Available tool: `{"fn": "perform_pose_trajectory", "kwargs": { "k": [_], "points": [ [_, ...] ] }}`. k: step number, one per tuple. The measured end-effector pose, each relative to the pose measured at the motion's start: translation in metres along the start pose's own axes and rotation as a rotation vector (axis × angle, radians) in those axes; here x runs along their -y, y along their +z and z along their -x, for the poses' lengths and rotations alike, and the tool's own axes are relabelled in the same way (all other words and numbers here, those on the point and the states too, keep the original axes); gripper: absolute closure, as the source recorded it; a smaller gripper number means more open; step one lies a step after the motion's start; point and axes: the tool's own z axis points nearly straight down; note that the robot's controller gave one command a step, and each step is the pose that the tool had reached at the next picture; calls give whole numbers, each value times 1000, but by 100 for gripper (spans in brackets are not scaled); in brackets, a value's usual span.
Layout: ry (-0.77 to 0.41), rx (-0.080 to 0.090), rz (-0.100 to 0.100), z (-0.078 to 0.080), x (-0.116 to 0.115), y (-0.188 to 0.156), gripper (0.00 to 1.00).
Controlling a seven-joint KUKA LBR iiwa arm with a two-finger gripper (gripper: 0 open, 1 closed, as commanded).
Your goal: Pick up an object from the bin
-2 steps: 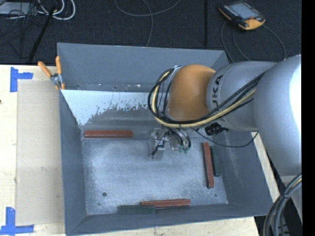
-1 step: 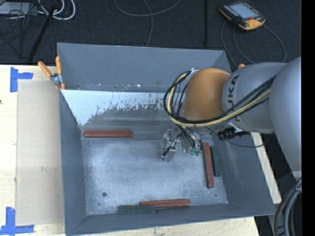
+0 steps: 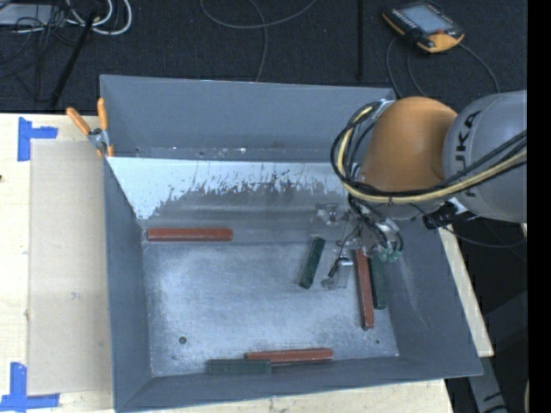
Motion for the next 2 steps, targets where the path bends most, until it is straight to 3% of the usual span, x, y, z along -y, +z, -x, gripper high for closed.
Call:
{"fn": "perform_pose_trajectory", "kwargs": {
  "k": [1,2],
  "points": [
    [1,-1,0,0,0,0,0],
    [56,4,0,-11,-4,44,0]
  ]
}}
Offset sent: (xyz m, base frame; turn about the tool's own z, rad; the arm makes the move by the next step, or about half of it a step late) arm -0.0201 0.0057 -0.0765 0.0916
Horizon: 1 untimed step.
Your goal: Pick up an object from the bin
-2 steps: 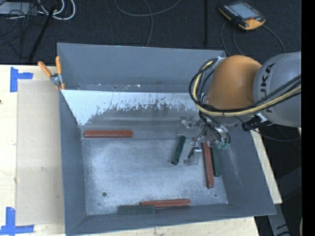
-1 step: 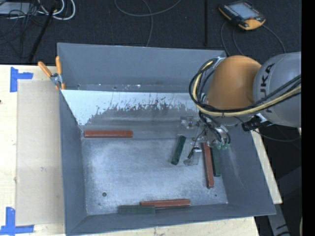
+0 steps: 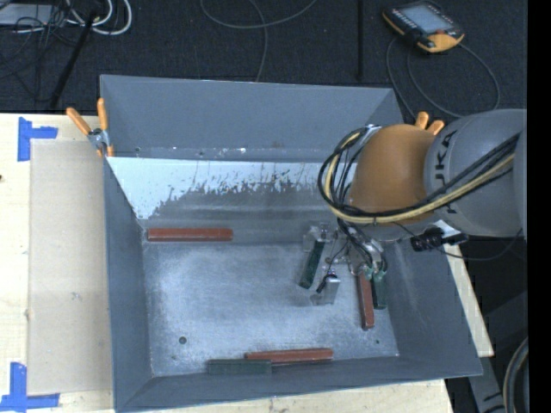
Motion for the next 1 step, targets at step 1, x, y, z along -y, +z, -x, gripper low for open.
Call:
{"fn": "perform_pose_trajectory", "kwargs": {
  "k": [1],
  "points": [
    [124,-12,-1,-9,-29,23,0]
  ]
}}
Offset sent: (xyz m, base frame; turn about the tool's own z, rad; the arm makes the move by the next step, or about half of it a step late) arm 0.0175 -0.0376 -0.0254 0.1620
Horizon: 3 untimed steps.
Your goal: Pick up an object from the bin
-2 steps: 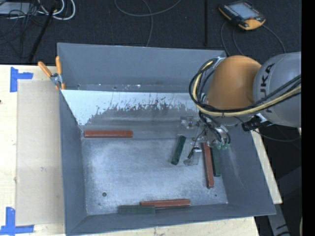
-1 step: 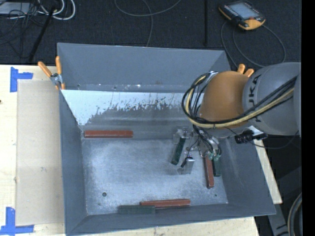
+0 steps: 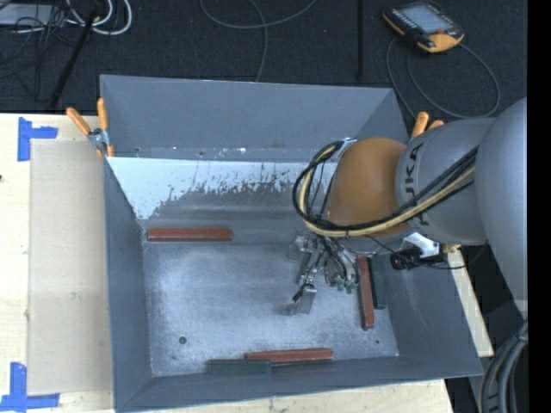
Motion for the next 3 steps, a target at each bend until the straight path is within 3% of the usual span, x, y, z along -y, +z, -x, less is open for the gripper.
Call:
{"fn": "perform_pose_trajectory", "kwargs": {
  "k": [1,2,3],
  "points": [
    [20,7,4,19,23,0,0],
    [-123,1,0,31,54,-56,0],
    [-335,24,-2,44,68,-68,0]
  ]
}}
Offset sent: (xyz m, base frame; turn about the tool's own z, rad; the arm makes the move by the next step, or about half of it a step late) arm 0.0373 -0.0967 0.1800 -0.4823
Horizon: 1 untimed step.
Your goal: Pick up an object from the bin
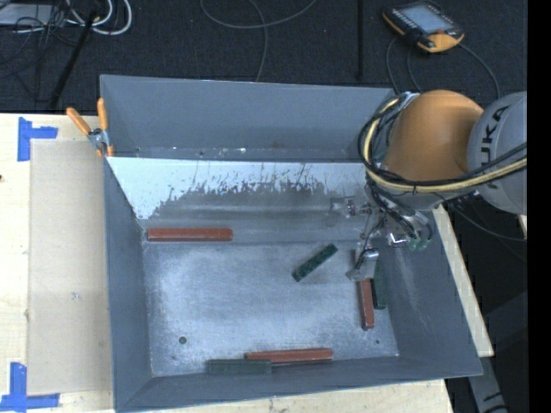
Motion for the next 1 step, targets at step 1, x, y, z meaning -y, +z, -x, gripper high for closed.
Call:
{"fn": "perform_pose_trajectory", "kwargs": {
  "k": [1],
  "points": [
    [-73,-16,5,-31,-20,58,0]
  ]
}}
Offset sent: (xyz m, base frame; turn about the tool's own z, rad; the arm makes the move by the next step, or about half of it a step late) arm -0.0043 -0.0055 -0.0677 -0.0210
